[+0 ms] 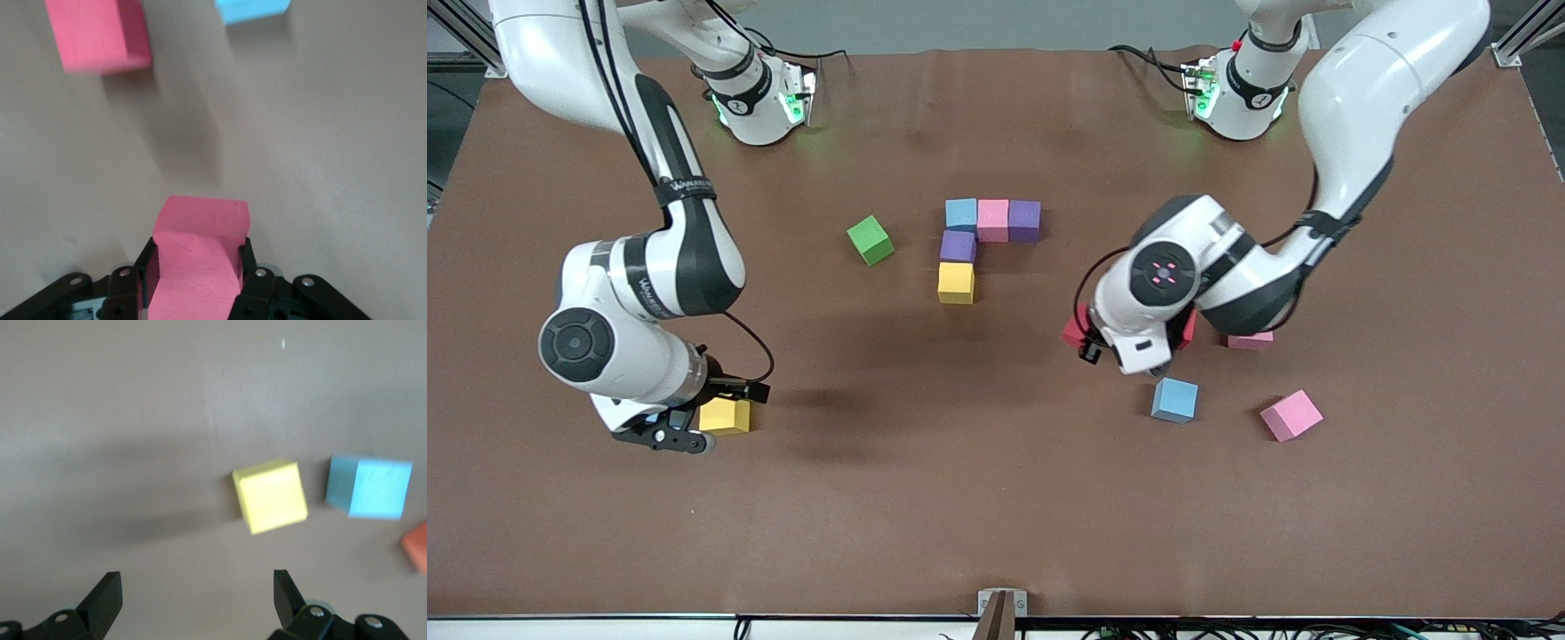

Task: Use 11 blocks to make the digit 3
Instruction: 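Reach the right gripper to another yellow cube while the left gripper carries red, then grasp the yellow cube with the right gripper while the left gripper lowers red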

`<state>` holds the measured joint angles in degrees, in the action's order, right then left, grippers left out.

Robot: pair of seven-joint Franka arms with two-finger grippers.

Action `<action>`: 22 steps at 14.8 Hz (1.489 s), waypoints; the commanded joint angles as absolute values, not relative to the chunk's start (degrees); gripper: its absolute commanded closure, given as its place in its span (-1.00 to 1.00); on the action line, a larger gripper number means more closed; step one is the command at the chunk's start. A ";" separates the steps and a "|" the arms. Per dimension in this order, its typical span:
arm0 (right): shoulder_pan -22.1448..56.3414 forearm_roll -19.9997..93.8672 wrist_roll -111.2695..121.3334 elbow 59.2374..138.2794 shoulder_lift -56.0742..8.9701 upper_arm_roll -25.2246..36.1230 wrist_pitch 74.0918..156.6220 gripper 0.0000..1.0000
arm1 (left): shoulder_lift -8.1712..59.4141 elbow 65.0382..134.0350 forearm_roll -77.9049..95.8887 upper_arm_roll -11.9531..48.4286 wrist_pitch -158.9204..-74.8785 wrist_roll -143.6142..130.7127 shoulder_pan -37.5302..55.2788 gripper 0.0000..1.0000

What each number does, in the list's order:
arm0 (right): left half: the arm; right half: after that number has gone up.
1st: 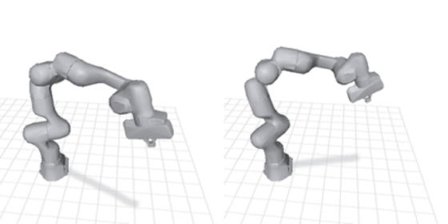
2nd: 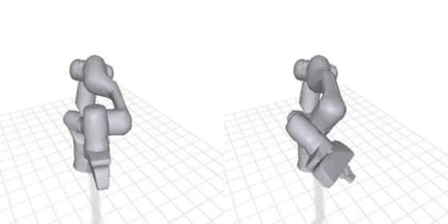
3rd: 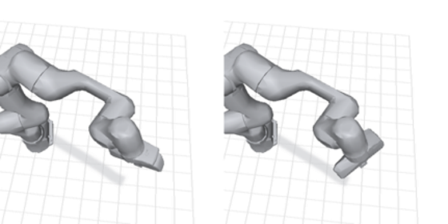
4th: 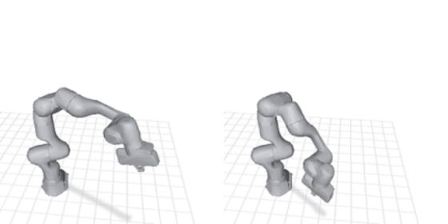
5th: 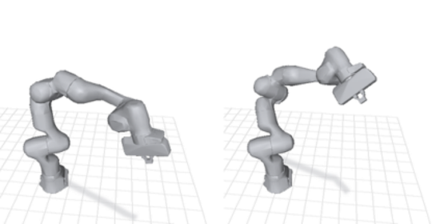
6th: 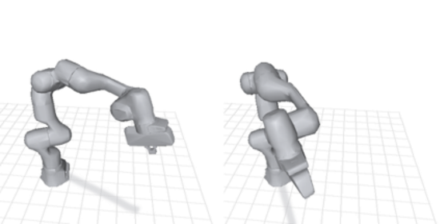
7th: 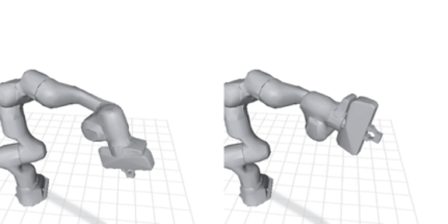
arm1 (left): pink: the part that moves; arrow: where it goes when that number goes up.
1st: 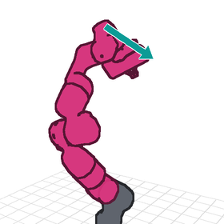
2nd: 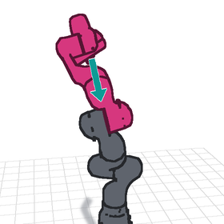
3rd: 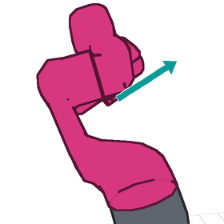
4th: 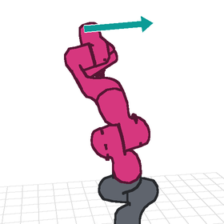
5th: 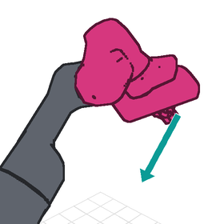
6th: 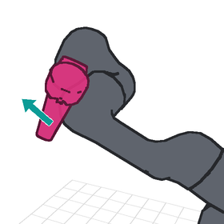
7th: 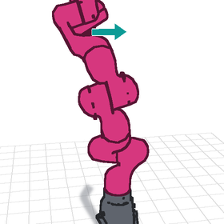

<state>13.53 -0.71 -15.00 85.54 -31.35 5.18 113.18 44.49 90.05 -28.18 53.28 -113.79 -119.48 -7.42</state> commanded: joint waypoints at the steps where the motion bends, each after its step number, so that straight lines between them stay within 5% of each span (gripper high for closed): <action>1: 11.52 -4.82 -3.92 86.31 -33.65 4.57 118.63 -1.00 | 44.12 94.21 -29.53 53.09 -119.87 -130.13 -5.37 0.15; 10: 6.77 -4.31 14.06 86.13 -38.32 4.48 123.74 -1.00 | 44.30 102.21 -38.85 51.51 -127.87 -159.33 2.89 0.15; 22: 6.59 -0.44 13.89 86.48 -41.66 4.31 124.01 -1.00 | 45.17 102.04 -40.96 47.11 -133.94 -168.75 10.02 0.19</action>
